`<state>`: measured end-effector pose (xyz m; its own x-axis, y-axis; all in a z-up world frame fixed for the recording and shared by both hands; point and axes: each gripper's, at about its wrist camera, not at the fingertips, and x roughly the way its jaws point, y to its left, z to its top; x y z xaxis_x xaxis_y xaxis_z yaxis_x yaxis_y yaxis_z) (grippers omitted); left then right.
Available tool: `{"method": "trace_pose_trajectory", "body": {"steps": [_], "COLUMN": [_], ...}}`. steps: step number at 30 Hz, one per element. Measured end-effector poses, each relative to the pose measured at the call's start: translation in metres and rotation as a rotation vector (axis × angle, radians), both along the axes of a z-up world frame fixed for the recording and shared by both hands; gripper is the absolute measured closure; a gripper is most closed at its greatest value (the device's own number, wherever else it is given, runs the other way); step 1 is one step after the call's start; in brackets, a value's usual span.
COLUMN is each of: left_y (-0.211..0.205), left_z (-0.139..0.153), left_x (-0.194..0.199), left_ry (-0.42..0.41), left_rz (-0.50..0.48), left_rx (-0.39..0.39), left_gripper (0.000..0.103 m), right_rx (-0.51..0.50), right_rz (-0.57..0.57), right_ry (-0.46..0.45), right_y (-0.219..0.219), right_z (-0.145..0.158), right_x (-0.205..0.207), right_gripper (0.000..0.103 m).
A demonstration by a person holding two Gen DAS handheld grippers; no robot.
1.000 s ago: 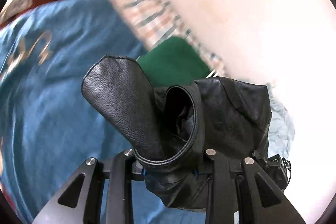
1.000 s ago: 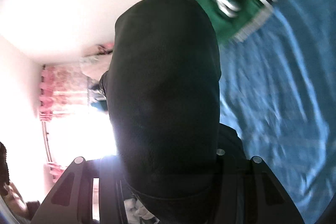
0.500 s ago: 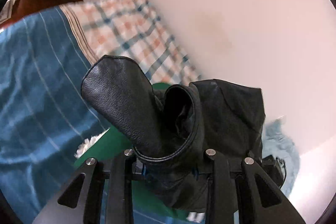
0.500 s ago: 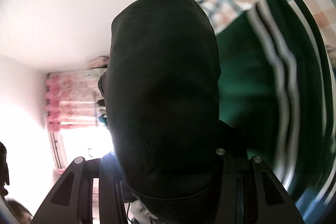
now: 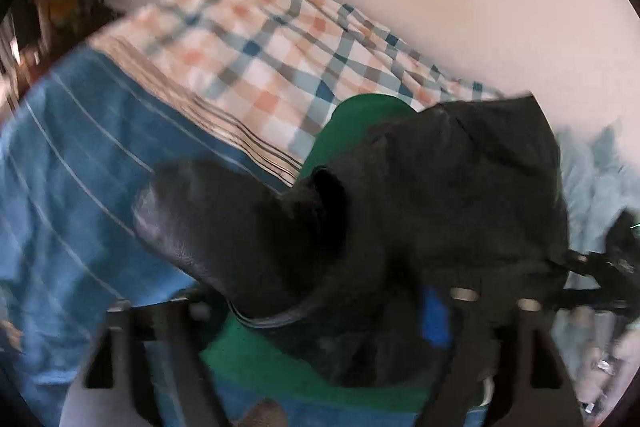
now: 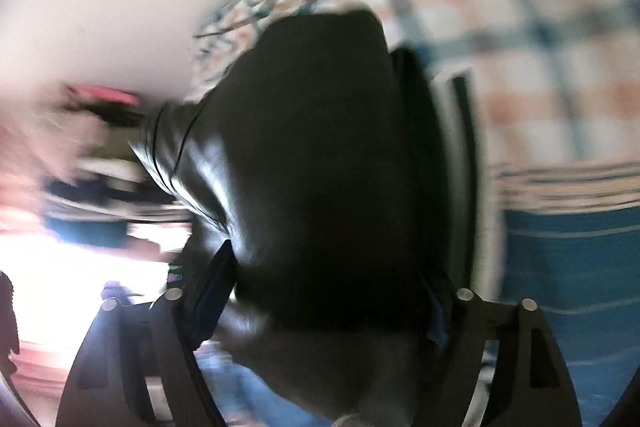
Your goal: Fold large clothes
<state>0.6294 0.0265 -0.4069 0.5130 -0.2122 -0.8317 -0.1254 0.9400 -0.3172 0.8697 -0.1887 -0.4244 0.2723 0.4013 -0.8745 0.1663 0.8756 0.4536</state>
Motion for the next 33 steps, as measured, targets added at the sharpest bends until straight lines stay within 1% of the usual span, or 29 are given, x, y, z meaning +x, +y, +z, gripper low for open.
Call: {"method": "trace_pose_trajectory", "body": {"steps": [1,2,3,5,6,7,8,10,12,13,15,16,17,18,19,22,23,24,26,28,32,33], "left_y": [-0.003,-0.008,-0.015,-0.023,-0.028,-0.036,-0.038,-0.043,-0.046,-0.048,-0.048,-0.048,-0.05,-0.05,-0.049,-0.046,-0.045,-0.043,-0.038,-0.032,-0.023,-0.02], "left_z": [0.004,0.01,0.019,0.03,0.037,0.049,0.056,0.075,0.098,0.11,0.13,0.146,0.154,0.168,0.18,0.223,0.233,0.248,0.27,0.298,0.335,0.345], "left_x": [-0.002,-0.005,-0.012,-0.022,-0.028,-0.041,-0.046,-0.065,-0.087,-0.099,-0.117,-0.132,-0.139,-0.153,-0.164,-0.208,-0.218,-0.233,-0.255,-0.284,-0.325,-0.337], "left_ry": [0.001,-0.003,-0.017,-0.023,-0.033,-0.044,-0.055,-0.081,-0.105,-0.113,-0.123,-0.132,-0.137,-0.147,-0.16,-0.2,-0.208,-0.223,-0.24,-0.257,-0.277,-0.279], "left_rz": [-0.008,-0.018,-0.035,-0.055,-0.067,-0.079,-0.085,-0.123,-0.15,-0.161,-0.18,-0.188,-0.192,-0.201,-0.203,-0.208,-0.208,-0.212,-0.213,-0.214,-0.212,-0.211], "left_rx": [0.046,0.106,0.165,0.249,0.28,0.337,0.373,0.395,0.404,0.408,0.401,0.397,0.397,0.392,0.392,0.403,0.404,0.398,0.39,0.372,0.358,0.35], "left_gripper": [0.012,0.011,0.011,0.011,0.008,0.006,0.003,0.003,0.002,0.002,0.002,0.002,0.002,0.002,0.002,0.002,0.002,0.002,0.002,0.002,0.002,0.002], "right_rx": [-0.106,-0.215,-0.289,-0.453,-0.495,-0.538,-0.561,-0.61,-0.63,-0.63,-0.632,-0.641,-0.649,-0.66,-0.674,-0.685,-0.683,-0.683,-0.688,-0.676,-0.684,-0.69], "right_rz": [0.005,0.002,0.0,-0.019,-0.027,-0.043,-0.052,-0.084,-0.125,-0.142,-0.176,-0.188,-0.195,-0.2,-0.208,-0.216,-0.217,-0.218,-0.217,-0.222,-0.24,-0.241], "right_ry": [-0.016,-0.033,-0.035,-0.038,-0.041,-0.042,-0.043,-0.045,-0.054,-0.059,-0.08,-0.095,-0.118,-0.131,-0.148,-0.191,-0.21,-0.221,-0.246,-0.266,-0.319,-0.324], "right_y": [0.008,0.018,0.025,0.043,0.049,0.054,0.057,0.062,0.069,0.071,0.079,0.083,0.087,0.093,0.097,0.11,0.115,0.119,0.13,0.139,0.156,0.159], "right_z": [0.005,0.016,0.025,0.036,0.043,0.05,0.055,0.073,0.091,0.107,0.157,0.174,0.192,0.205,0.225,0.279,0.298,0.315,0.351,0.382,0.442,0.451], "right_x": [-0.011,-0.025,-0.039,-0.07,-0.076,-0.092,-0.112,-0.157,-0.183,-0.2,-0.248,-0.265,-0.281,-0.294,-0.31,-0.355,-0.37,-0.384,-0.415,-0.446,-0.507,-0.517], "right_gripper": [0.013,0.013,0.013,0.012,0.012,0.012,0.011,0.01,0.009,0.009,0.009,0.009,0.009,0.009,0.009,0.009,0.009,0.009,0.009,0.009,0.009,0.009]}}
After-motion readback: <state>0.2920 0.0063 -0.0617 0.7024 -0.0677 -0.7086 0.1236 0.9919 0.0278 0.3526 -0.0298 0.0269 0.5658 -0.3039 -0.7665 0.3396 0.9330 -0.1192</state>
